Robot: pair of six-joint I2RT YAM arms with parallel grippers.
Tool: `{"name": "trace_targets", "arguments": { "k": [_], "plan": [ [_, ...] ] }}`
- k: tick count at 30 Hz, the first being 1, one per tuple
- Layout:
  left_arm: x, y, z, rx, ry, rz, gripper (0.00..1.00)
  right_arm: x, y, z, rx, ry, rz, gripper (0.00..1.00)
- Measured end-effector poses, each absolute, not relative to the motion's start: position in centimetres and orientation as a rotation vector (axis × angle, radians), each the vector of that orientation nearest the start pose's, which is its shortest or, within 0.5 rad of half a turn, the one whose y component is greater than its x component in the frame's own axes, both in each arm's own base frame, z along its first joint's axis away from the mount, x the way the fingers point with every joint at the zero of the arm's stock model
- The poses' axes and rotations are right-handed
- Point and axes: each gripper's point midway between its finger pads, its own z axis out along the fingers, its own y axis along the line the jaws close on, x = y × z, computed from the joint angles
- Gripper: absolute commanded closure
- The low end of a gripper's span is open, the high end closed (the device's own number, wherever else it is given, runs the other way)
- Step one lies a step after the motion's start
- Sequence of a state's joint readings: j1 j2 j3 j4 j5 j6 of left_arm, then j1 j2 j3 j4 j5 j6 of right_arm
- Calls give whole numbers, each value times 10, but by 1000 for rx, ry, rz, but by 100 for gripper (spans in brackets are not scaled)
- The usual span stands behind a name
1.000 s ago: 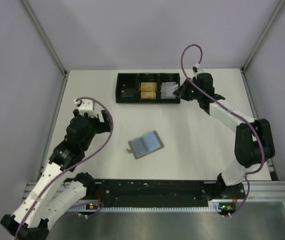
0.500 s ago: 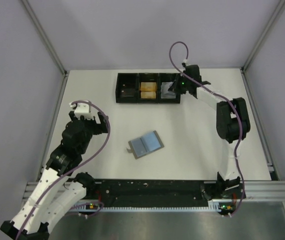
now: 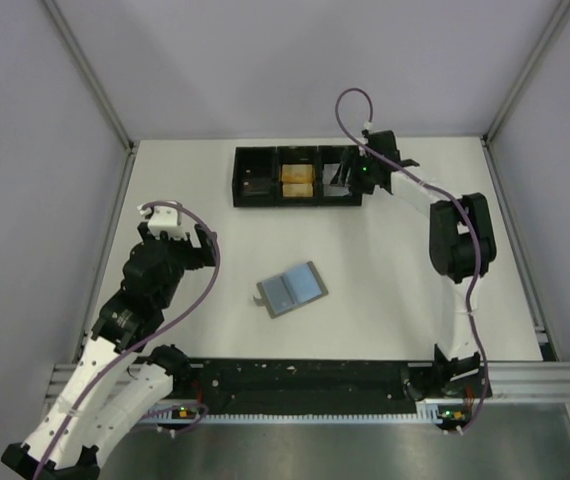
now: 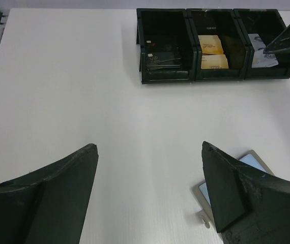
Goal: Take the credit cards out of the card holder
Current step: Place the credit card in the storage box, then remove the credit card from the card holder.
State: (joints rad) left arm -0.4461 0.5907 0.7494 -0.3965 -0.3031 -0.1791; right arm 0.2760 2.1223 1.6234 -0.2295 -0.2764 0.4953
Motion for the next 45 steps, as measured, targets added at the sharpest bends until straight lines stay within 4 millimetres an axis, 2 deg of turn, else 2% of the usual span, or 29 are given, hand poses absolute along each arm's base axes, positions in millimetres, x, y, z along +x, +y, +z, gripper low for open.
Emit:
{"name": "trace_targets", "arguments": {
  "k": [4,6,10,14,17,20,24,28,32,38,40,45],
  "plan": [
    [253,-72,263,27,1795,-180,14,512,202,105,99,2359,605,26],
    [253,-72,264,29,1792,-185,14,509,195,125,79,2327,548,23],
    [252,-74,264,37,1790,-197,14,493,184,177,27,2234,453,20],
    [251,-78,263,53,1794,-217,14,462,195,225,-62,2137,415,18],
    [252,-84,260,71,1809,-241,14,426,215,242,-153,2096,436,17],
    [253,-92,250,86,1855,-275,18,388,235,234,-245,2095,471,17],
    [248,-114,228,111,1958,-392,19,336,254,202,-358,2128,526,18],
    [233,-130,206,85,2019,-538,19,295,261,164,-416,2184,576,20],
    [217,-142,167,25,2111,-664,19,274,269,140,-447,2224,622,20],
    [196,-159,103,-74,2284,-797,19,255,284,127,-490,2225,683,21],
    [192,-164,92,-92,2321,-817,19,250,287,124,-500,2229,689,22],
    [196,-175,80,-114,2372,-845,20,244,294,121,-519,2216,707,22]
  ]
}}
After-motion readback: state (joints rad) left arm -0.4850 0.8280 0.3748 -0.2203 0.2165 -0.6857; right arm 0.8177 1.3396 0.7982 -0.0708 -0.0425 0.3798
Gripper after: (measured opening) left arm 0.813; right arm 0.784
